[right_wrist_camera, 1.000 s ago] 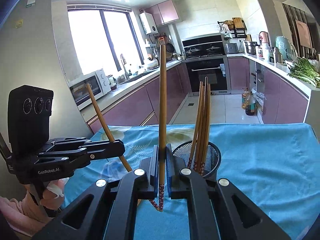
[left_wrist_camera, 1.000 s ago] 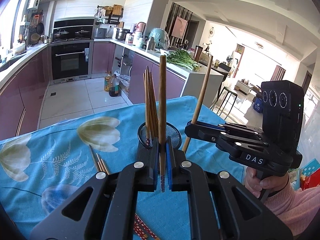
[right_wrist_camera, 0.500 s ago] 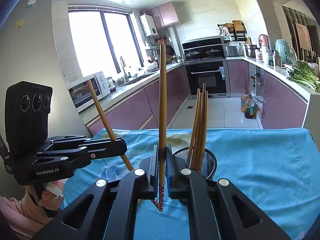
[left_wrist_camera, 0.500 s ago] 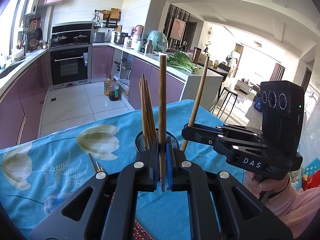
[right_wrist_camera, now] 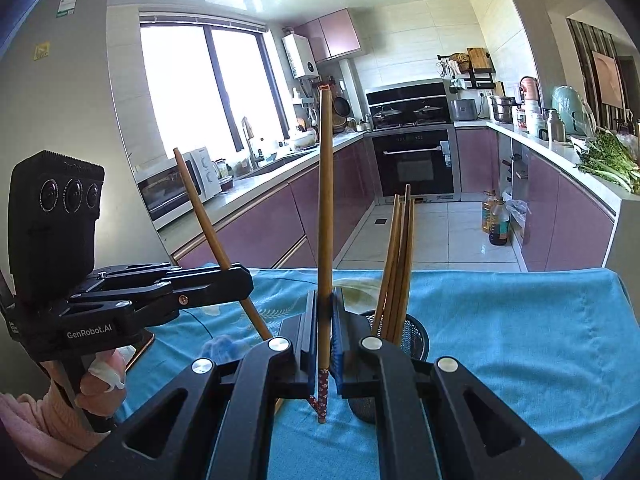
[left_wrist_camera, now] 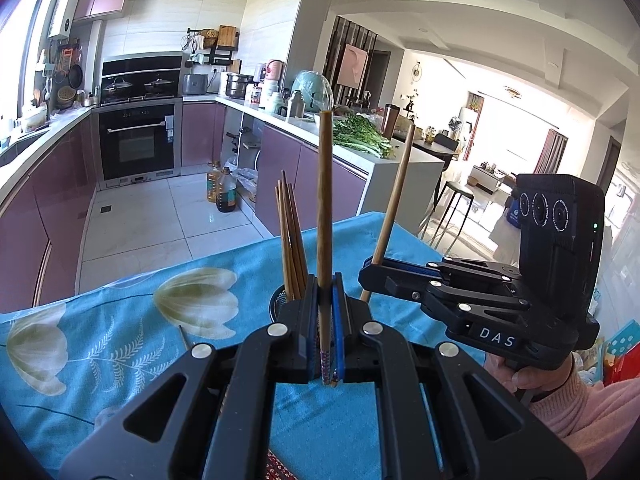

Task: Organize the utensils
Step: 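Lower the left gripper's chopstick into the cup while the right gripper lowers its own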

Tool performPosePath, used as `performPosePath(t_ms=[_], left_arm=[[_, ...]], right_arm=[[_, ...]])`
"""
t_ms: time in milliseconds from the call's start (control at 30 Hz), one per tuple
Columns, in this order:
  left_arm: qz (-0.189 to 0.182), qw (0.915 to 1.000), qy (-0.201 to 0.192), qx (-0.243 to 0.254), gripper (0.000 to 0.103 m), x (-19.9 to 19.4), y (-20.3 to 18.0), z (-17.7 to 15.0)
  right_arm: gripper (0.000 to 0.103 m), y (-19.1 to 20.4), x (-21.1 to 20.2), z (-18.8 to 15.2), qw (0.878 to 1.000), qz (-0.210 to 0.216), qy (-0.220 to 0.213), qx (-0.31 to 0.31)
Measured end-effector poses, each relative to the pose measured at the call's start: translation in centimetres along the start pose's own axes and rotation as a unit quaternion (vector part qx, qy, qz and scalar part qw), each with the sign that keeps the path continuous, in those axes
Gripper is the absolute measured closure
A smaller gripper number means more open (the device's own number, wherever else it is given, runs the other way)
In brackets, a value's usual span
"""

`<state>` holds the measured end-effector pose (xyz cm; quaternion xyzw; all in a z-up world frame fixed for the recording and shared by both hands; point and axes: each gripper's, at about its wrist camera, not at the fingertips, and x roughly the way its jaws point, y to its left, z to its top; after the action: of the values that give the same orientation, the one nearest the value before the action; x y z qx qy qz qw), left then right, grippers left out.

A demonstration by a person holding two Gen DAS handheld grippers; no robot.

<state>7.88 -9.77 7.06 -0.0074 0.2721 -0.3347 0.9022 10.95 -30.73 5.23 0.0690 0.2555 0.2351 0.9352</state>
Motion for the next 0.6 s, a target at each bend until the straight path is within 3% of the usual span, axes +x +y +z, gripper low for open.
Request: performPosePath(t_ms=[600], left_arm=[[0.005,0.9996,-0.022,0.015,0.096,-0.6,-0.9,2.2]], right_arm=[[0.097,-0.1,-0.3,1.0,1.000,-0.001,-0.016,-0.003]])
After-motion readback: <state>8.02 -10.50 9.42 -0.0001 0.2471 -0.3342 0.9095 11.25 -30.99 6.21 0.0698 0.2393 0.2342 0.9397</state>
